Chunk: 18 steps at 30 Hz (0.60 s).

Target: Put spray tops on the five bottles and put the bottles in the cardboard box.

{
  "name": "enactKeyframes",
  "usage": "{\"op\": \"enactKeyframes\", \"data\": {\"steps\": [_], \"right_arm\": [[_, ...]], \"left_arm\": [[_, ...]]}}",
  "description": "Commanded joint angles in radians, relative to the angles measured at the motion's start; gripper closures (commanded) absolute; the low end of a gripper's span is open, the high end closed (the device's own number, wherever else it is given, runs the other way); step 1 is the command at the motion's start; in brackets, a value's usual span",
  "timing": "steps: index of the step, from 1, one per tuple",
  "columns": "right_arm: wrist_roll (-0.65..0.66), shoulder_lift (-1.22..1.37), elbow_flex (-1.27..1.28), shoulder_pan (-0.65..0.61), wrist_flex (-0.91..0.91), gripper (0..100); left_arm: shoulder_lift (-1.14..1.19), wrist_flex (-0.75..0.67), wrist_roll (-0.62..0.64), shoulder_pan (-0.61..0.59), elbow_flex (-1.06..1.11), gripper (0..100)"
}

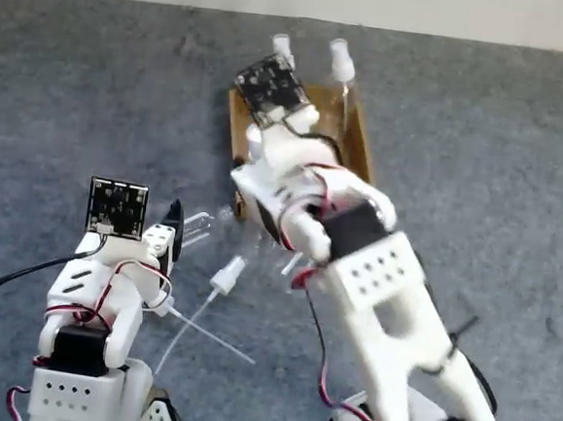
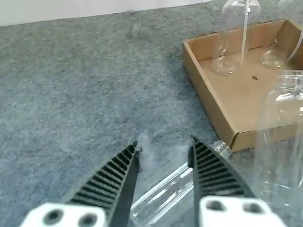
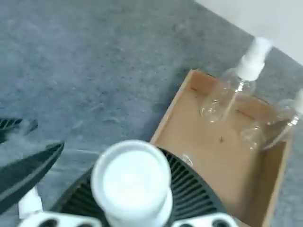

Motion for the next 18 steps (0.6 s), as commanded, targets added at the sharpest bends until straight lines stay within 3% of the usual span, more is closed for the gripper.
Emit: {"op": "enactKeyframes", "data": {"steps": [1,5,10,15,18], "right_arm": [[0.003,-0.143,0.002,0.128,0.091,99.5],[0.176,-0.153,0.067,0.424,0.254,99.5],[0.390,-0.067,0.203,0.736,0.288,99.5],[0.446,0.058,0.311,0.811,0.116,99.5],[0.328,0.148,0.394,0.789,0.022,99.5]], "left_arm": [[-0.010,-0.023,-0.006,-0.012,-0.012,86],[-0.008,-0.021,-0.008,0.039,-0.022,85],[0.107,-0.021,-0.046,0.166,-0.088,85],[0.417,-0.021,-0.044,0.251,-0.282,85],[0.576,-0.021,-0.044,0.260,-0.372,85]]}}
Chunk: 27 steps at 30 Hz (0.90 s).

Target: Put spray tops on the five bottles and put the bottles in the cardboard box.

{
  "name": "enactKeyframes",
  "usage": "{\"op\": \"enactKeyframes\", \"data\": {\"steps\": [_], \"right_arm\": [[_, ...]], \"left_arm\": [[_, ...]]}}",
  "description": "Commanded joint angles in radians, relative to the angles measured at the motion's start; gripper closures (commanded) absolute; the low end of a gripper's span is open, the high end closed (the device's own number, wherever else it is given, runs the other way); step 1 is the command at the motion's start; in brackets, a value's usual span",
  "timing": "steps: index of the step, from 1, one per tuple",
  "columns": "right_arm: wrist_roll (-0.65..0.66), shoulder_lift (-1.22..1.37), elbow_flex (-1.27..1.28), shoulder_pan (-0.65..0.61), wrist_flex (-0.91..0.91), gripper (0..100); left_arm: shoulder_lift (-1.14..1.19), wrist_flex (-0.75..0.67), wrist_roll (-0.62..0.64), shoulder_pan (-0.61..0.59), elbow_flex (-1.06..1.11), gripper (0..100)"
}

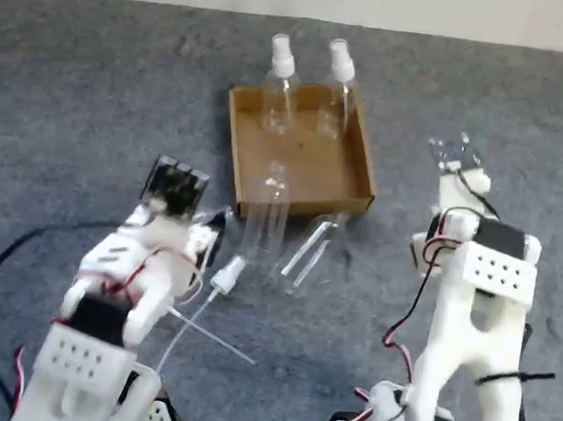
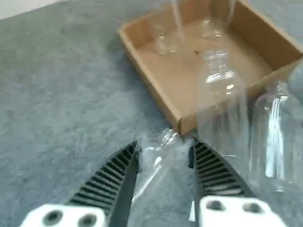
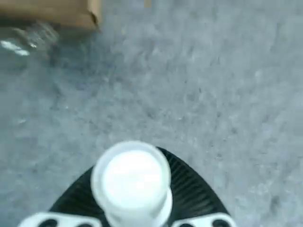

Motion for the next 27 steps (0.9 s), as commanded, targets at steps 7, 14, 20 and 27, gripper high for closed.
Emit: {"op": "enactKeyframes", "data": {"steps": [7,14,20,27], "right_arm": [[-0.425,0.248,-0.045,-0.134,-0.130,99.1],[-0.583,0.331,-0.216,-0.139,-0.050,85.0],[-0.583,0.332,-0.272,-0.104,-0.036,77.9],[-0.582,0.331,-0.274,-0.084,-0.036,77.5]], "left_arm": [[0.320,-0.021,-0.008,0.031,-0.160,85],[0.323,-0.052,-0.008,0.058,-0.180,83],[0.490,-0.069,-0.006,0.137,-0.280,79],[0.722,-0.069,0.063,0.142,-0.484,78]]}}
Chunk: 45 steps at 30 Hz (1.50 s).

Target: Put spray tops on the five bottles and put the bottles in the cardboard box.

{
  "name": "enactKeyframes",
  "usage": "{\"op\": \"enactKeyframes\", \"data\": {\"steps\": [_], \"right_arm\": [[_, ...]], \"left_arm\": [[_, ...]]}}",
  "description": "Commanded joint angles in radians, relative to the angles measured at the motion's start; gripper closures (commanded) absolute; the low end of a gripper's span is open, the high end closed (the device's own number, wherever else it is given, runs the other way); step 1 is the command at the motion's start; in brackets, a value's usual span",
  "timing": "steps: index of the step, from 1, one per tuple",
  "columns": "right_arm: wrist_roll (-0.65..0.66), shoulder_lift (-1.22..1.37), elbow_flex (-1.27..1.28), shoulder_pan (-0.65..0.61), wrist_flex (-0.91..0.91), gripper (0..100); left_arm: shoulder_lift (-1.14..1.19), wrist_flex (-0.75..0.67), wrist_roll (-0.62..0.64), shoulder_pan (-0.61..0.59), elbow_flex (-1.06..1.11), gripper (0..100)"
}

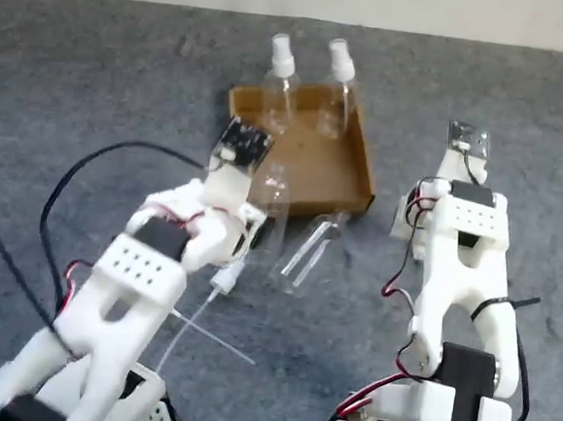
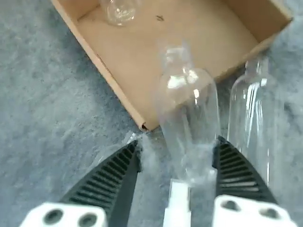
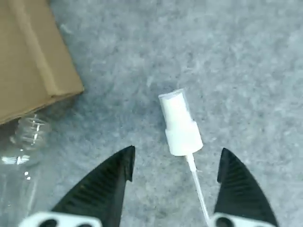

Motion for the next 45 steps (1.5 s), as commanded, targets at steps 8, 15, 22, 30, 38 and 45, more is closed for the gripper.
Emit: {"op": "enactKeyframes", "data": {"steps": [8,15,22,30,38,45], "right_arm": [[-0.008,-0.008,-0.058,0.010,0.007,77.5],[-0.008,-0.008,-0.058,0.010,0.007,77.5],[-0.008,-0.008,-0.056,0.010,0.007,77.5],[-0.008,-0.008,-0.056,0.010,0.007,77.5],[-0.008,-0.016,-0.056,0.010,0.008,77.5],[-0.008,-0.018,-0.056,0.008,0.016,77.5]], "left_arm": [[0.252,-0.021,0.025,0.035,-0.325,78],[0.423,-0.023,0.025,0.027,-0.464,78],[0.509,-0.058,0.025,0.027,-0.498,79],[0.427,-0.035,0.025,0.030,-0.460,92],[0.170,0.032,0.025,0.035,-0.305,98],[0.019,0.227,0.020,0.028,-0.309,98]]}}
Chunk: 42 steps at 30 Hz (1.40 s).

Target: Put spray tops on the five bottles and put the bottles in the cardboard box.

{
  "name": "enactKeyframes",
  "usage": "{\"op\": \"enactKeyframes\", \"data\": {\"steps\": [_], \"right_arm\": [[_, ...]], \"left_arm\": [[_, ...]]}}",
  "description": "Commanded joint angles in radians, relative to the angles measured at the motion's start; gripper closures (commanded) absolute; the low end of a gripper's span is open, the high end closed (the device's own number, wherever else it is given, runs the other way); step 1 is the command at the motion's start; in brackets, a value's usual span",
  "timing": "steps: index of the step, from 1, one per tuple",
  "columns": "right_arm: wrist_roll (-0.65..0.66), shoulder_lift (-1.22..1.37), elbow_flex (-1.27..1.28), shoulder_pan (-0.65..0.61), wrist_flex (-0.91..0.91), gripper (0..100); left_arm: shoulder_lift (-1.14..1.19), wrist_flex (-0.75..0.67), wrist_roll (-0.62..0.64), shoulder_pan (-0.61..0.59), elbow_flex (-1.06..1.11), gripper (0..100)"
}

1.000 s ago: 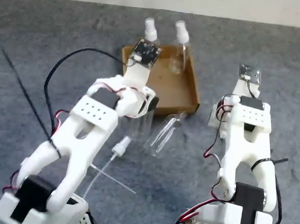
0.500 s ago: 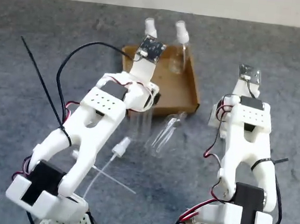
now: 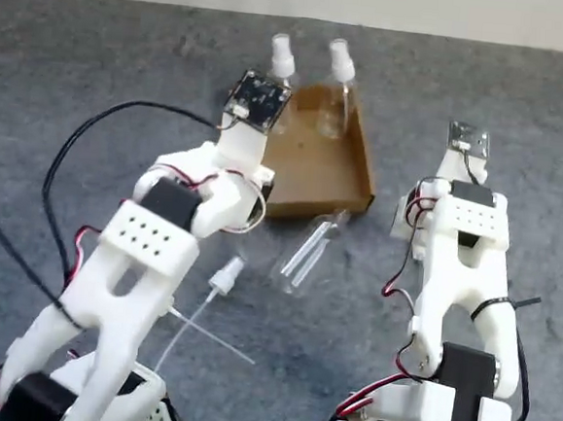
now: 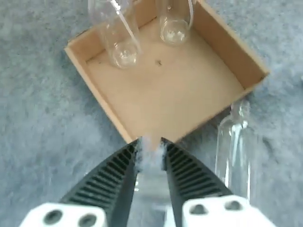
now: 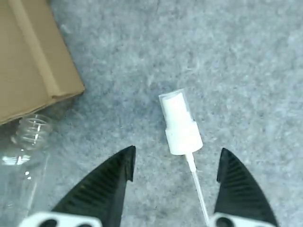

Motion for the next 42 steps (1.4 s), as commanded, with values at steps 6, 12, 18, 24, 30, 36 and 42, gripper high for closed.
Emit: {"op": "enactKeyframes", "data": {"steps": [6,12,18,24,30,36,42], "right_arm": [[0.123,-0.027,-0.084,-0.044,0.145,77.5],[0.196,-0.176,-0.189,-0.309,0.219,77.5],[0.258,-0.220,-0.252,-0.680,0.216,77.1],[0.275,-0.056,-0.269,-0.835,0.061,67.6],[0.275,0.012,-0.266,-0.897,-0.087,67.6],[0.275,0.036,-0.191,-0.923,-0.194,67.6],[0.273,0.102,-0.137,-0.928,-0.277,67.7]], "left_arm": [[-0.248,0.236,0.002,-0.203,-0.005,92],[-0.303,0.328,-0.167,-0.598,0.001,86],[-0.134,0.258,-0.391,-0.888,0.079,85],[0.082,0.080,-0.499,-1.020,0.107,85],[0.223,-0.008,-0.537,-1.032,0.105,85],[0.248,-0.029,-0.535,-1.030,0.105,85],[0.248,-0.029,-0.537,-1.032,0.105,85]]}}
